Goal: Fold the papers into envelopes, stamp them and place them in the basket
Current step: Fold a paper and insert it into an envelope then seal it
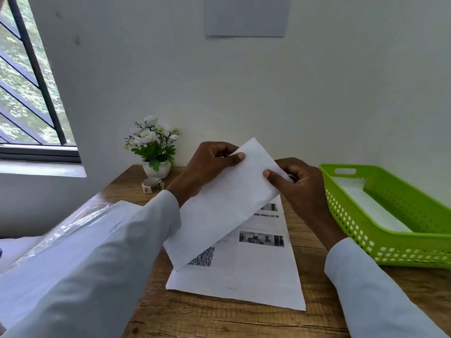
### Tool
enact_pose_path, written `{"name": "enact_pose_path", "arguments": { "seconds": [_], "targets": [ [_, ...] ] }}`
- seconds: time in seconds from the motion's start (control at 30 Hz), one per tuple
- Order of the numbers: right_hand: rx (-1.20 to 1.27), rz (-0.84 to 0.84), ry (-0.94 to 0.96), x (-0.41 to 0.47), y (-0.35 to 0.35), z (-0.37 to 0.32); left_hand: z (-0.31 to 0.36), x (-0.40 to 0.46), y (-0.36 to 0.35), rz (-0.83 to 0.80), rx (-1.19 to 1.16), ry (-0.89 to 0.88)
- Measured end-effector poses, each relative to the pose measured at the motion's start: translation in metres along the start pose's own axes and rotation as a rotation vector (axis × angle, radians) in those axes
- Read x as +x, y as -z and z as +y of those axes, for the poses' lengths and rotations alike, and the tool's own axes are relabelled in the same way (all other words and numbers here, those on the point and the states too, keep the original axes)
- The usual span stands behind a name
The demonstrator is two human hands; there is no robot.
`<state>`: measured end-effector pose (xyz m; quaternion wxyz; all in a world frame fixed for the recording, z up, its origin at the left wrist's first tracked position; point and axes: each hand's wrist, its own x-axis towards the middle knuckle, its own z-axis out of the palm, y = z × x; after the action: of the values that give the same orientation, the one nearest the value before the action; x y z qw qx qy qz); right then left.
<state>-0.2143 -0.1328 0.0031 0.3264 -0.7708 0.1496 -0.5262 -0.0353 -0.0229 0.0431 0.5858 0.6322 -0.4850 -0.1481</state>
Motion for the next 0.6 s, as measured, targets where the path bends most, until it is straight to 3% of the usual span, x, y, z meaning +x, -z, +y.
{"name": "enact_pose_path", "arguments": {
  "seconds": [0.17,0.33,0.6],
  "targets": [
    [-0.197,0.084,0.178,0.015,0.013,-0.006,0.027,0.003,0.006,-0.030,-0.083,-0.004],
    [-0.132,-0.017,0.051,0.030,0.028,-0.020,0.047,0.005,0.012,-0.008,-0.157,-0.067],
    [0.077,0.144,-0.006,0.047,0.028,-0.051,0.061,0.002,0.016,-0.002,-0.137,-0.135]
  ]
}}
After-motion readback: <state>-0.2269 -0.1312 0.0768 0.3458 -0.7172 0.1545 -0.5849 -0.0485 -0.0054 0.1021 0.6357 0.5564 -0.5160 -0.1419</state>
